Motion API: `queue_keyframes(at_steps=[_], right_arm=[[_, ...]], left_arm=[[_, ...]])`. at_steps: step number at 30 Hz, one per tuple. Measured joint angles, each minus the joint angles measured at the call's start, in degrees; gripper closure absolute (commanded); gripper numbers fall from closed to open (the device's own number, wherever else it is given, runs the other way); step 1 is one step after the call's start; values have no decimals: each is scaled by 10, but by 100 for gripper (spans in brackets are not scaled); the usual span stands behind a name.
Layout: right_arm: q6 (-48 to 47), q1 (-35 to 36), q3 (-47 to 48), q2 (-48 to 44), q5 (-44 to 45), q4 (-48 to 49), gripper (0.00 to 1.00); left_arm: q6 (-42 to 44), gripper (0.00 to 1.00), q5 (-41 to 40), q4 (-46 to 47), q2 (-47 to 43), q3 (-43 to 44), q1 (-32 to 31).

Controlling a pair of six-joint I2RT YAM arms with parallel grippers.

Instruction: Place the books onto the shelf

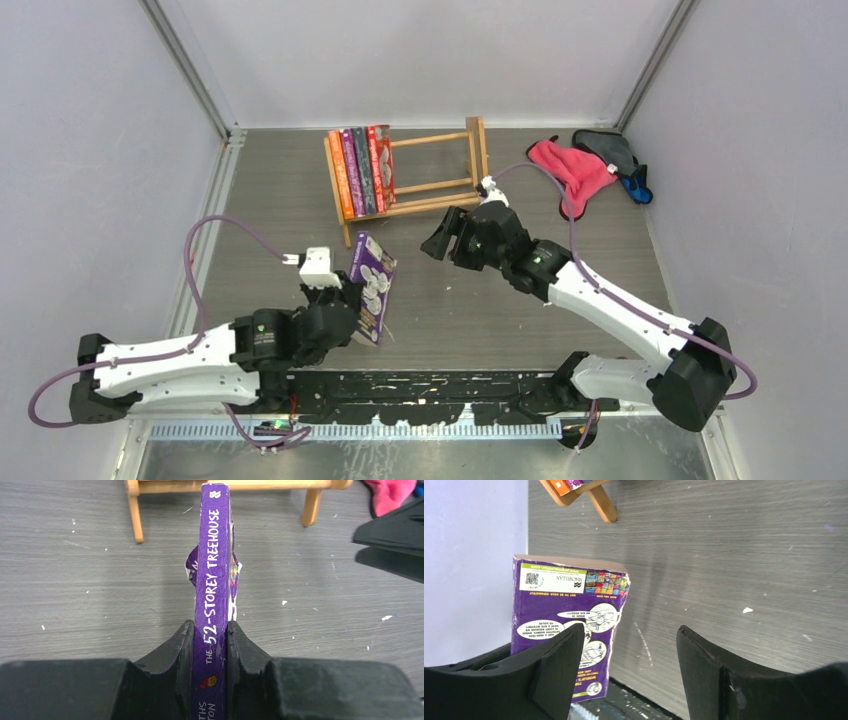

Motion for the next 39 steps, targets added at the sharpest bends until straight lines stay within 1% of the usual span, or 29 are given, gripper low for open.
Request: queue_keyframes(at_steps=[4, 6, 11, 14, 17, 23, 27, 30, 35, 39], right_arm=[[33, -34, -4, 19, -71, 27, 26], [49, -49, -21, 22, -110, 55, 26], [92, -64, -100, 22, -185, 157, 25], [125, -64, -151, 24, -219, 223, 24], [151, -64, -179, 29, -243, 279, 24], [184, -64, -200, 31, -265, 371, 24], [209, -64, -221, 37, -274, 434, 24], [224, -64, -232, 48, -280, 463, 24], [242, -63, -239, 55, -289, 495, 23], [260, -58, -242, 64, -295, 530, 23]], left_arm=[[36, 100, 4, 36, -28, -12, -5], [46, 100, 5, 45, -42, -15, -5], [25, 100, -1, 45, -46, -11, -5], [-20, 100, -3, 27, -27, 9, -5], [-87, 100, -5, 16, -20, 24, -5], [-228, 100, -20, 0, -35, 24, -5], [-305, 100, -26, -26, -36, 26, -5], [-356, 100, -26, -36, -36, 26, -5], [-418, 100, -26, -38, -45, 23, -5], [-447, 100, -26, -34, -49, 14, -5]])
